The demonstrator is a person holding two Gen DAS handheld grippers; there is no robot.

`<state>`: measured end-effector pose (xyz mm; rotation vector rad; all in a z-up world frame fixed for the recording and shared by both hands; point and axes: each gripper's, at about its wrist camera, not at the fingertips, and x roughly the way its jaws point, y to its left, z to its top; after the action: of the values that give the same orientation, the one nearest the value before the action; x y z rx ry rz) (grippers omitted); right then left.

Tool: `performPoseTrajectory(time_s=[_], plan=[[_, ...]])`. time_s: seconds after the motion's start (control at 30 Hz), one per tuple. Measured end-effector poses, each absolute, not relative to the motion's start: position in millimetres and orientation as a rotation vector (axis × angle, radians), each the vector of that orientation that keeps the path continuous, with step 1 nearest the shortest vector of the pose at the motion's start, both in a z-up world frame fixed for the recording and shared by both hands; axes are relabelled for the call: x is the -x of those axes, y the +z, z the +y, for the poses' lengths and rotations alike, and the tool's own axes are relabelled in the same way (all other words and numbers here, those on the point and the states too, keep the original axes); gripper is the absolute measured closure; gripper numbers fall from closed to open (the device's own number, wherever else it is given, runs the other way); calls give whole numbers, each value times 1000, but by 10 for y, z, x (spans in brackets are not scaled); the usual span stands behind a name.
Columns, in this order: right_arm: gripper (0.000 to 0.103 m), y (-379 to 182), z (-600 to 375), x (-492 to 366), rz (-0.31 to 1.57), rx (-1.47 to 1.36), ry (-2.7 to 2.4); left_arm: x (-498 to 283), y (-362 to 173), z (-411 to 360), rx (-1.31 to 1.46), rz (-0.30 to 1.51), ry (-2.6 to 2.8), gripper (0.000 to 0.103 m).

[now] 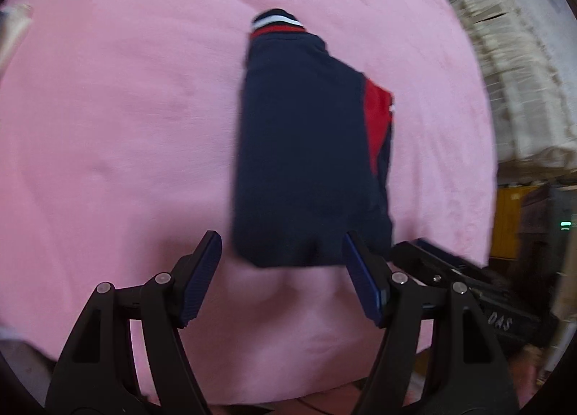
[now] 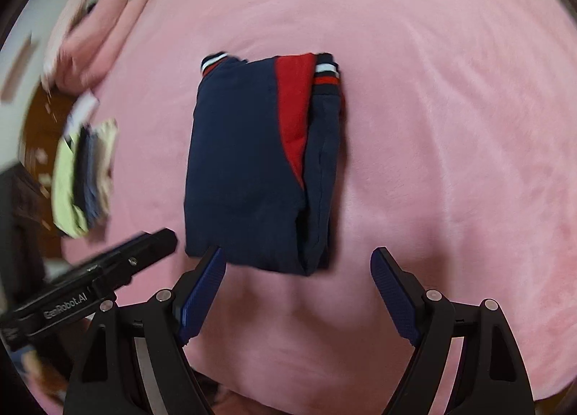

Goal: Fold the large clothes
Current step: 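Grasp the folded jacket bundle with both grippers and lift it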

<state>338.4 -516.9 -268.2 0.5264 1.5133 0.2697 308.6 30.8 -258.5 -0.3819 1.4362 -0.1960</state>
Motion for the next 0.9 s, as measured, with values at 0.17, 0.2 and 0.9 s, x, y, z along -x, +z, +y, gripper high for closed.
performPoseTrajectory(time_s=[0.17,0.2,0.9], plan=[[19,-3044,-5425,-3478,1458,-823,305,-3302,-2853,450,533,1420,-276,36],[19,-3111,-5438,-3502,1456,-853,306,-3344,-2908,480,558,1420,-270,36],[61,-3557,-5256,-3796,1357,-1110,283,-3710,-3382,495,682,1425,-340,48]])
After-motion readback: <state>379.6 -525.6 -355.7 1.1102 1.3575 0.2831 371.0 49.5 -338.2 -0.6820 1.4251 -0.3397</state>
